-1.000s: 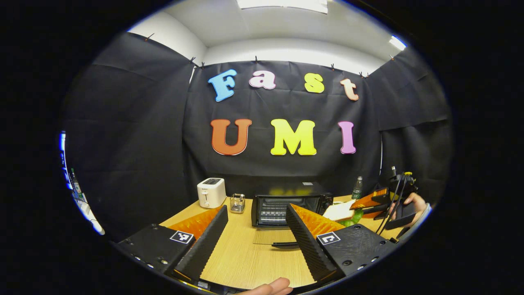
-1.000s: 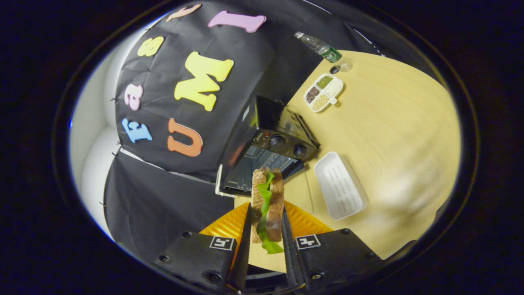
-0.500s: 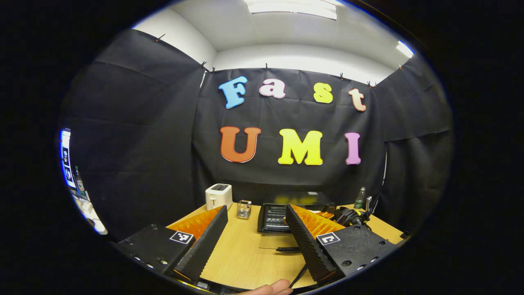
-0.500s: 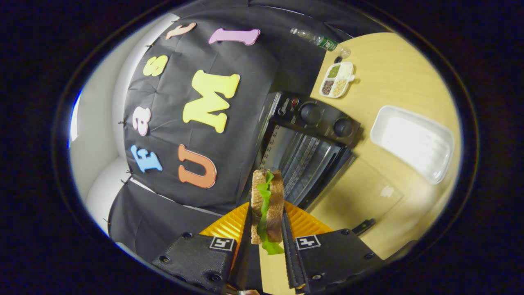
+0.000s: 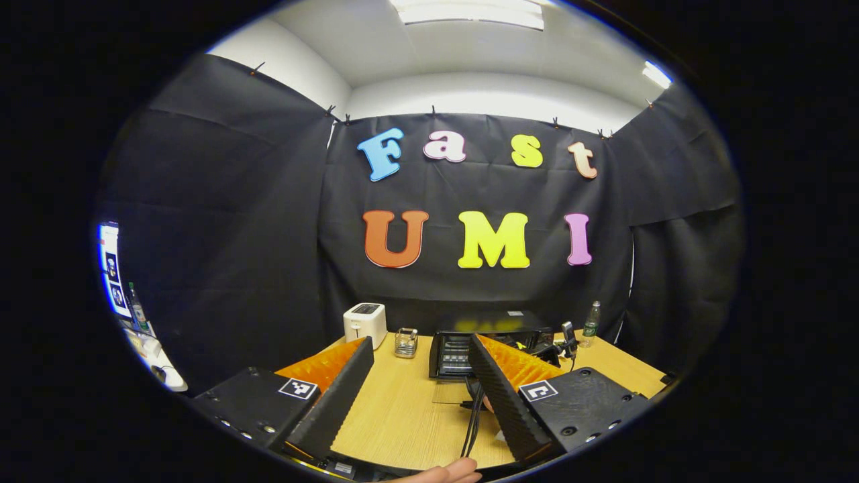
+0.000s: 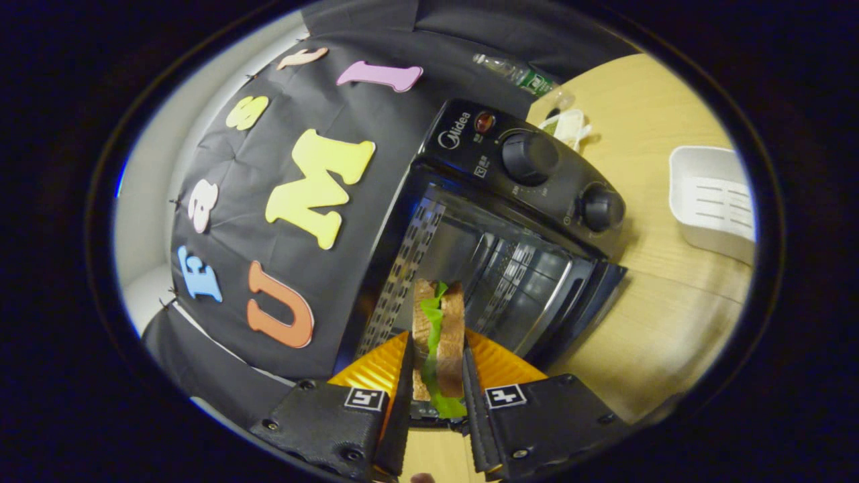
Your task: Open the electric oven with the left hand, put the food in, and close the electric oven.
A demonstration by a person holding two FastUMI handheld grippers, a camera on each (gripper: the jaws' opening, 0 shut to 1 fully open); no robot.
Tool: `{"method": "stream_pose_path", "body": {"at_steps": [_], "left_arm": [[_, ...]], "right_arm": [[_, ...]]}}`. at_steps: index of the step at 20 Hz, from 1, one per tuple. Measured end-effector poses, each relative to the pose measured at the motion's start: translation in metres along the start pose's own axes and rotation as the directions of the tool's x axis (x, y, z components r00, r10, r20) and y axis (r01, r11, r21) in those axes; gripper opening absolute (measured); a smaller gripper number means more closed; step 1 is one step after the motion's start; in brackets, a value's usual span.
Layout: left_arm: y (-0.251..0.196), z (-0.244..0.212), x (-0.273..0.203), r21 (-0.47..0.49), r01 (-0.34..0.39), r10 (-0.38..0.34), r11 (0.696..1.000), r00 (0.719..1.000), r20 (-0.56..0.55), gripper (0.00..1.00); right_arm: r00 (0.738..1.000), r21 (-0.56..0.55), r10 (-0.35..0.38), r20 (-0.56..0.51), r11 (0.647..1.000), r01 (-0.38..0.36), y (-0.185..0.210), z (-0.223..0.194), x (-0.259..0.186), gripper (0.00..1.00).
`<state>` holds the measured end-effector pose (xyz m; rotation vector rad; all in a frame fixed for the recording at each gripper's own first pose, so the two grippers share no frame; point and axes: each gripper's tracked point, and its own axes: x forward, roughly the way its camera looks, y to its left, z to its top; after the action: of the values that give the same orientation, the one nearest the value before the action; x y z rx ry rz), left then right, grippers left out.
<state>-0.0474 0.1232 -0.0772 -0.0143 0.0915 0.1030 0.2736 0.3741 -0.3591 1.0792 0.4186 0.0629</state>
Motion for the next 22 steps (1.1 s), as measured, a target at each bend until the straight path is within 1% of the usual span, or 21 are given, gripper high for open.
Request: {"method": "stream_pose_path", "body": {"at_steps": [2, 5, 7, 8, 10, 11, 12, 13, 14, 15, 16, 17, 18, 19, 20, 22], "left_arm": [[0.003, -0.005, 0.004, 0.006, -0.012, 0.012, 1.0, 1.0, -0.013, 0.93], [0.002, -0.012, 0.011, -0.01, -0.003, 0.002, 1.0, 1.0, -0.031, 0.93], [0.004, -0.015, 0.013, -0.021, -0.011, 0.011, 1.0, 0.999, -0.041, 0.93], [0.005, -0.017, 0.014, -0.026, -0.013, 0.011, 1.0, 0.999, -0.046, 0.93], [0.008, -0.017, 0.012, -0.038, -0.012, 0.01, 0.999, 0.999, -0.048, 0.94], [0.008, -0.016, 0.01, -0.04, -0.01, 0.009, 0.999, 0.999, -0.046, 0.94], [0.01, -0.015, 0.006, -0.038, -0.012, 0.01, 0.999, 0.999, -0.043, 0.94], [0.011, -0.016, 0.007, -0.038, -0.016, 0.015, 0.999, 0.999, -0.042, 0.94], [0.013, -0.017, 0.005, -0.038, -0.018, 0.016, 0.999, 0.999, -0.044, 0.93], [0.014, -0.018, 0.005, -0.041, -0.021, 0.019, 0.999, 0.999, -0.044, 0.93], [0.016, -0.018, 0.004, -0.049, -0.028, 0.026, 0.998, 0.999, -0.045, 0.94], [0.016, -0.02, 0.003, -0.056, -0.032, 0.029, 0.998, 0.998, -0.049, 0.94], [0.015, -0.02, 0.001, -0.064, -0.031, 0.028, 0.997, 0.998, -0.051, 0.93], [0.015, -0.02, -0.001, -0.072, -0.028, 0.025, 0.997, 0.998, -0.05, 0.94], [0.014, -0.019, -0.005, -0.08, -0.025, 0.021, 0.997, 0.999, -0.045, 0.94], [0.007, -0.019, -0.01, -0.086, -0.009, 0.005, 0.996, 0.999, -0.041, 0.93]], "right_arm": [[1.0, -0.033, 0.006, -0.002, 0.999, -0.006, 0.001, -0.001, 0.011, 0.36], [0.999, -0.168, 0.008, 0.052, 0.986, 0.001, 0.008, 0.008, 0.02, 0.36], [0.999, -0.209, 0.0, 0.054, 0.978, 0.011, 0.01, 0.007, 0.023, 0.4], [0.998, -0.222, -0.009, 0.056, 0.975, 0.021, 0.009, 0.008, 0.025, 0.39], [0.997, -0.261, -0.031, 0.067, 0.964, 0.047, 0.004, 0.008, 0.027, 0.41], [0.996, -0.286, -0.06, 0.063, 0.955, 0.075, -0.001, 0.007, 0.026, 0.42], [0.993, -0.312, -0.103, 0.058, 0.943, 0.116, -0.01, 0.005, 0.026, 0.43], [0.99, -0.344, -0.139, 0.036, 0.928, 0.143, -0.017, 0.0, 0.025, 0.51], [0.982, -0.38, -0.188, -0.008, 0.909, 0.171, -0.027, -0.006, 0.023, 0.56], [0.972, -0.42, -0.222, -0.075, 0.891, 0.171, -0.032, -0.018, 0.022, 0.7], [0.971, -0.44, -0.217, -0.104, 0.885, 0.151, -0.029, -0.021, 0.016, 0.77], [0.966, -0.481, -0.232, -0.118, 0.864, 0.149, -0.025, -0.02, 0.013, 0.91], [0.959, -0.528, -0.255, -0.123, 0.835, 0.154, -0.029, -0.018, 0.01, 0.88], [0.957, -0.567, -0.261, -0.13, 0.811, 0.144, -0.029, -0.019, 0.007, 0.94], [0.958, -0.596, -0.255, -0.135, 0.793, 0.127, -0.027, -0.018, 0.003, 0.94], [0.963, -0.628, -0.235, -0.133, 0.772, 0.101, -0.022, -0.013, -0.007, 0.94]]}}
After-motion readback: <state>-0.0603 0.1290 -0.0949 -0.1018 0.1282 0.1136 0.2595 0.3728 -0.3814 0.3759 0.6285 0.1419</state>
